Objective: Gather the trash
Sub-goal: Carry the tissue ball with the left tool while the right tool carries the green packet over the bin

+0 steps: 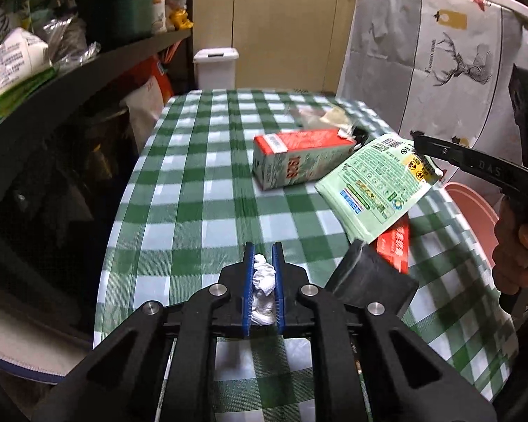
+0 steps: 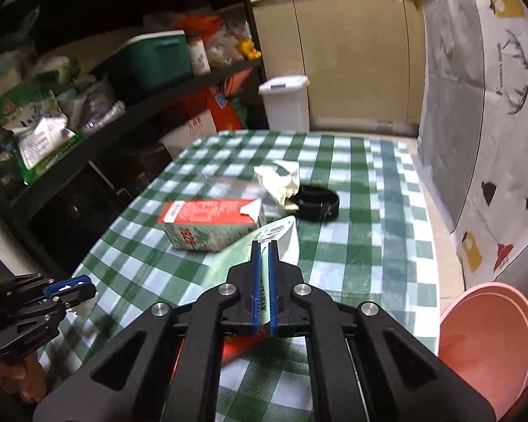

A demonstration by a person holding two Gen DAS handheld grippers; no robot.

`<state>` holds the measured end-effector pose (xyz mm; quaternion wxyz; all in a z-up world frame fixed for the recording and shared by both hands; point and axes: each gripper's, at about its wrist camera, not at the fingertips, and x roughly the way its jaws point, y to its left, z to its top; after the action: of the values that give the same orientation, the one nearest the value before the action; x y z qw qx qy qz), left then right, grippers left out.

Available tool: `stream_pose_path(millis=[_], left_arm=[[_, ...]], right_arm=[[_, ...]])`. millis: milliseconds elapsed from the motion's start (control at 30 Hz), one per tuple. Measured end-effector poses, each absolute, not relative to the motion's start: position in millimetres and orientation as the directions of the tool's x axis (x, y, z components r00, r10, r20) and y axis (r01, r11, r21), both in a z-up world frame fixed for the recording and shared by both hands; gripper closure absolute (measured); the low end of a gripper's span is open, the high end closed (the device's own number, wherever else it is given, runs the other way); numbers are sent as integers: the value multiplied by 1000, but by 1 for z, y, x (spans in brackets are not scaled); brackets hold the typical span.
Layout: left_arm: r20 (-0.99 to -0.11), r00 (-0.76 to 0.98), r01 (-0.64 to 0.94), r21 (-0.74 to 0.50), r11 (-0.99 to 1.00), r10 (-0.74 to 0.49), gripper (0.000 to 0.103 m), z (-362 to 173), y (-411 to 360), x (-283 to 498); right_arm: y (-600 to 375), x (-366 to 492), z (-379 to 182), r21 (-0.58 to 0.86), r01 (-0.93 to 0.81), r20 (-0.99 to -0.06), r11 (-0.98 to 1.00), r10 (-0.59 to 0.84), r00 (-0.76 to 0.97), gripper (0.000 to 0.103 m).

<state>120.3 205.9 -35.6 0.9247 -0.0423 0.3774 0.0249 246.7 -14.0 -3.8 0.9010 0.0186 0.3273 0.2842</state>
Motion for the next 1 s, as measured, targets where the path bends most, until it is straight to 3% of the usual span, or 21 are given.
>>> stream_pose_path(millis=[1000], left_arm=[[-589, 807, -9, -82, 997, -41, 93, 20, 150, 133]], right_arm=[[-80, 209, 47, 194, -473, -449, 860, 506, 736, 103]])
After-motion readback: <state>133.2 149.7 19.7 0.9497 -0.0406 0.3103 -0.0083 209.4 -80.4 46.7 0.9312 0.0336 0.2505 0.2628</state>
